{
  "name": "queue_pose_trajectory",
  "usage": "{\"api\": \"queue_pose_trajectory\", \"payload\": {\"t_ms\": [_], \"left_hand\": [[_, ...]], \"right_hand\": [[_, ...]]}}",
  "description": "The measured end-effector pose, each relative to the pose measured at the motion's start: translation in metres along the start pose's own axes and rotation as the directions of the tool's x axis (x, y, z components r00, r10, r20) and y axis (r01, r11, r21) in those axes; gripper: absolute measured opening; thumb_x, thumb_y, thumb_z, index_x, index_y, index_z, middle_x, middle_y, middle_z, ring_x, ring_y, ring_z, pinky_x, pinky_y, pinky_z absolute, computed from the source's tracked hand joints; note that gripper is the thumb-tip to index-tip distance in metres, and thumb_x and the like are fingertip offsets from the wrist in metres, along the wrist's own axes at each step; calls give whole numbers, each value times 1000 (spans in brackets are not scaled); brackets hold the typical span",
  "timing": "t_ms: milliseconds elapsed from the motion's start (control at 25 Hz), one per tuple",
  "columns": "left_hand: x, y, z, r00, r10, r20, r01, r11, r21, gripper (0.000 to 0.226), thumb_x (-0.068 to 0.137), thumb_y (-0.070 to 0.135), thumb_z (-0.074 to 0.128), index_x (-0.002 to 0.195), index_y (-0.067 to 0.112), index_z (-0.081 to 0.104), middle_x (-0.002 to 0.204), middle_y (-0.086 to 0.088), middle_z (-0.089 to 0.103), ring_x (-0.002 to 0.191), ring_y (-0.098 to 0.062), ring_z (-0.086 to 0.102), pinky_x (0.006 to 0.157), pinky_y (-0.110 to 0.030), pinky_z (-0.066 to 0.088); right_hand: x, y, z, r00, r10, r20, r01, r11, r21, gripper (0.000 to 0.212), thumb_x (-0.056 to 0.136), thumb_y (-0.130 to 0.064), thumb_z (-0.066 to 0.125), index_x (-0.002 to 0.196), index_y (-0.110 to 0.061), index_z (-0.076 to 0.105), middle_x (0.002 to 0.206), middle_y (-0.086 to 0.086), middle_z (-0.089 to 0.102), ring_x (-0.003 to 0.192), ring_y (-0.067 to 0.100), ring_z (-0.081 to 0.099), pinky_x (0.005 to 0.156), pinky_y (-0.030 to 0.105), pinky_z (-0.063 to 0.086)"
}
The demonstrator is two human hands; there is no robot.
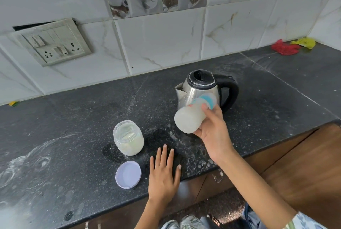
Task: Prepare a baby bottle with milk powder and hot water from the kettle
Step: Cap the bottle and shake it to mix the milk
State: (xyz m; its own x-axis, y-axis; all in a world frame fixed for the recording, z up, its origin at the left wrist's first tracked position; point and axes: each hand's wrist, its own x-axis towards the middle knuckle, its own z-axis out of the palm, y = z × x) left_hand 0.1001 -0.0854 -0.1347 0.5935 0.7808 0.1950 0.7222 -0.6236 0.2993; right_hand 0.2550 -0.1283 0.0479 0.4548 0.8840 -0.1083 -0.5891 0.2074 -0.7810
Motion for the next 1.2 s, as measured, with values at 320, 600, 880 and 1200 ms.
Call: {"api": "queue_pose_trajectory", "payload": {"t_ms": [320,600,880,1200], "left_hand": [[0,1,-2,1000,0,16,0,1000,11,54,94,44,37,140,15,47,151,-9,39,140,-30,34,111,-45,20],[0,-1,-1,1000,17,9,-17,1000,18,53,93,43,40,136,15,51,148,-9,43,137,-33,38,110,-46,24],[0,-2,0,1000,14,16,-14,1000,17,53,92,45,38,134,16,54,146,-9,45,137,-31,40,110,-45,21],[1,-2,0,999,22,24,-22,1000,3,51,93,43,40,133,15,54,143,-9,49,134,-33,43,109,-49,29]], "right_hand": [[-2,-1,4,999,44,-27,-45,998,-43,64,76,-27,71,134,-16,46,118,9,65,97,19,68,66,36,58],[-6,0,9,999,10,-49,-14,996,-91,54,81,-25,68,132,-21,48,112,6,65,95,19,66,60,30,57],[-7,10,9,1000,-23,11,24,993,-120,54,83,-28,63,134,-30,47,125,15,58,100,25,63,75,37,57],[-14,10,16,998,-28,62,39,982,-186,61,79,-22,69,133,-36,44,115,2,62,101,19,63,84,44,56]]}}
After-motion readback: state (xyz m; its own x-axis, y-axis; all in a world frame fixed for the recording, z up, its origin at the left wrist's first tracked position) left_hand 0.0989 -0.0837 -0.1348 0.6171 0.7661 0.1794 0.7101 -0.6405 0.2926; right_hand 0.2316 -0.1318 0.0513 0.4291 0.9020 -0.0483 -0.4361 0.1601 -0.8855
